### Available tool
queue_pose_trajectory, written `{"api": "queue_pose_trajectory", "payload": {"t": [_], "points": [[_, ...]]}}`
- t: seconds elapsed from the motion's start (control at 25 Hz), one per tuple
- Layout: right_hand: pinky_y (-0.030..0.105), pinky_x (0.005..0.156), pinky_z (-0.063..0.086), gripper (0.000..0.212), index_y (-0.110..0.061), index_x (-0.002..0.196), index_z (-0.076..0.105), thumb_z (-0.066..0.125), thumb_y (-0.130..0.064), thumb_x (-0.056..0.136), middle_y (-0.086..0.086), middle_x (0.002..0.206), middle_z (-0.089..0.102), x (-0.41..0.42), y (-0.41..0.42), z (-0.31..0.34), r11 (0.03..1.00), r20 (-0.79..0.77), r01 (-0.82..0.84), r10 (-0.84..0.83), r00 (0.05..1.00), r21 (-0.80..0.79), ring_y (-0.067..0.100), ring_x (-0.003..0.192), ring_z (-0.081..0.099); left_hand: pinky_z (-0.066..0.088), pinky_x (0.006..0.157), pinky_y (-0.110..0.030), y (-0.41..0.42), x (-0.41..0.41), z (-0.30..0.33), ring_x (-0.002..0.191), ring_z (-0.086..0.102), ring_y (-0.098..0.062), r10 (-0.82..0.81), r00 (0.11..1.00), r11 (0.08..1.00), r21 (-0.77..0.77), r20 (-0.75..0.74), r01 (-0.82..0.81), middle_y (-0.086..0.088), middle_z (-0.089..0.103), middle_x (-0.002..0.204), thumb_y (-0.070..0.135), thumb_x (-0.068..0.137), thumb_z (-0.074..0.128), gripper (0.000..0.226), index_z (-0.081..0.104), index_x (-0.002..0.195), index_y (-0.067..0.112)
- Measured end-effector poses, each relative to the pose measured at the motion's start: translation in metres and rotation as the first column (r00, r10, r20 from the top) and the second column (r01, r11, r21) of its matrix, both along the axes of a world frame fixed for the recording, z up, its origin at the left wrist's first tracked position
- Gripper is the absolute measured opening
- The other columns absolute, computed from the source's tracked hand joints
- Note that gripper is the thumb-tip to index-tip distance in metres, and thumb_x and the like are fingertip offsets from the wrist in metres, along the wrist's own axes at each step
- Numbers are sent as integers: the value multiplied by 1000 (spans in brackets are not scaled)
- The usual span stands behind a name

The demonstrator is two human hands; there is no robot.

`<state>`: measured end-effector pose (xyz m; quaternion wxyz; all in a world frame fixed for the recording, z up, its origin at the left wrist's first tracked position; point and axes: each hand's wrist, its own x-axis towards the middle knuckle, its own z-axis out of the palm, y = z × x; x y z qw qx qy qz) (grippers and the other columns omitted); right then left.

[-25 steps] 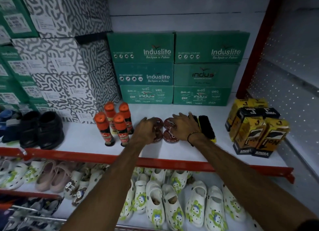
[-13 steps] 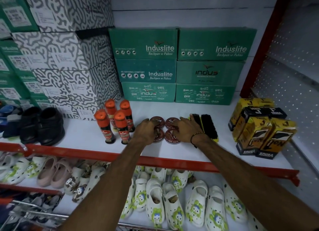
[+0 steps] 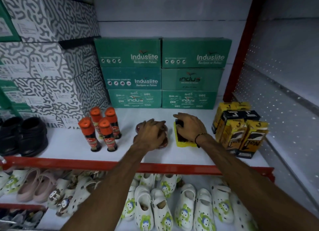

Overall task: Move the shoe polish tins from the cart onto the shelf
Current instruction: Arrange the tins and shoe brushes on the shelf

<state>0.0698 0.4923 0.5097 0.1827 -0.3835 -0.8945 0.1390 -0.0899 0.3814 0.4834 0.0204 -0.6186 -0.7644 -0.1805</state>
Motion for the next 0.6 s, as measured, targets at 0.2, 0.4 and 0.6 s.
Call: {"api": "queue_pose_trajectory", "payload": {"t": [0.2,0.4,0.6], "points": [[45,101,54,52,-22,132,65,77,-24,81,11,133,66,50,11,4,987,162,-19,45,986,-162,34,123,61,30,113,-48,21,48,-8,128,56,-34,-98,988,986,-150,-122,79,-14,72,124,58,80,64,76,46,147,27],[46,99,54,54,-17,130,66,77,-13,77,15,133,64,66,11,-15,986,209,-37,71,975,-162,36,122,60,37,108,-49,29,60,-13,124,57,-36,-83,991,984,-164,-109,65,-14,73,120,43,82,67,70,45,145,23],[43,108,49,64,-17,137,60,74,-5,76,13,140,58,69,13,-22,995,163,-31,47,986,-96,34,130,54,34,112,-50,29,62,-13,126,56,-36,-70,993,987,-151,-97,55,-13,72,122,43,83,67,69,44,146,24]]}}
